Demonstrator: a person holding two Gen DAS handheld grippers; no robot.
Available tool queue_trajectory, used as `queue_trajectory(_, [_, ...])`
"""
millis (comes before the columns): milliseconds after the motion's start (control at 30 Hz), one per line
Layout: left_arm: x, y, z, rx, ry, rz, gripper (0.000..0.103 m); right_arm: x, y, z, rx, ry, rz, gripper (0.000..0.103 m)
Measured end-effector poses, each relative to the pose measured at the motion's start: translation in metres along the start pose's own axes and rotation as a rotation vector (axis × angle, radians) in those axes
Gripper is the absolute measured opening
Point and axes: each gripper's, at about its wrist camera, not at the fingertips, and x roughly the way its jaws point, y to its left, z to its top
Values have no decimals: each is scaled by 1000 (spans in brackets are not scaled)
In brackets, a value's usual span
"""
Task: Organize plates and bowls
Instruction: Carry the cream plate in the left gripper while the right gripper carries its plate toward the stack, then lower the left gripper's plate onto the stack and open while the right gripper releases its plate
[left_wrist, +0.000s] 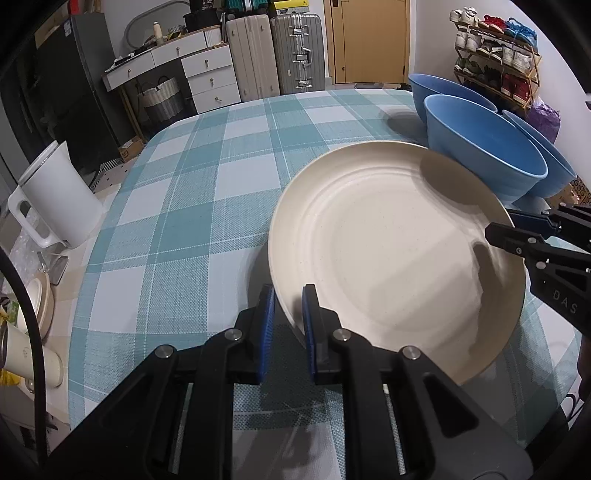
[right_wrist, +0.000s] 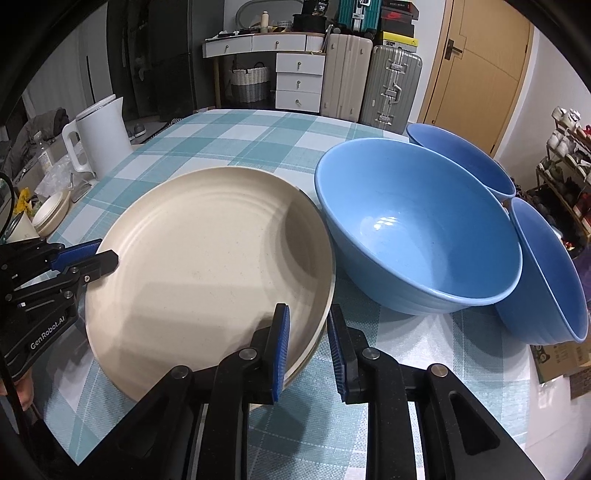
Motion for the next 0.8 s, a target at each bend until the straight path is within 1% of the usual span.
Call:
queue_trajectory(167, [1, -1, -1, 7, 0, 6, 11, 4, 3, -1, -11, 7, -16, 22])
queue_trajectory(267, [1, -1, -1, 10, 0, 1, 14, 6, 3, -3, -10, 14, -13, 22])
queue_trajectory(333, [1, -2, -1, 10, 1, -1, 15, 7, 2, -4, -13, 17, -13, 22])
queue_trajectory(533, [2, 3, 0, -11, 10, -30, 15, 8, 0, -7, -15, 20, -3, 23])
queue_trajectory(567, [2, 4, 0, -16, 12, -38, 17, 8, -1, -7, -15, 20, -3, 23])
queue_trajectory(600, [3, 5, 0, -25, 21, -55, 21, 8, -2, -7, -14, 20, 0, 23])
queue_trajectory(667, [4, 10, 1, -57, 39, -106, 28, 8, -2, -7, -13, 20, 11, 24])
queue_trajectory(700, [3, 11, 1, -70, 41, -127, 31, 8, -2, -7, -13, 20, 19, 26])
queue_trajectory(733, [1, 13, 2, -80, 38, -141, 33, 6, -3, -8, -11, 19, 34, 31])
queue_trajectory(767, [0, 13, 2, -83, 34, -144, 38, 5, -3, -8, -7, 17, 53, 36])
queue_trajectory(800, [-3, 14, 2, -85, 26, -150, 46, 2, -4, -9, -5, 12, 66, 50])
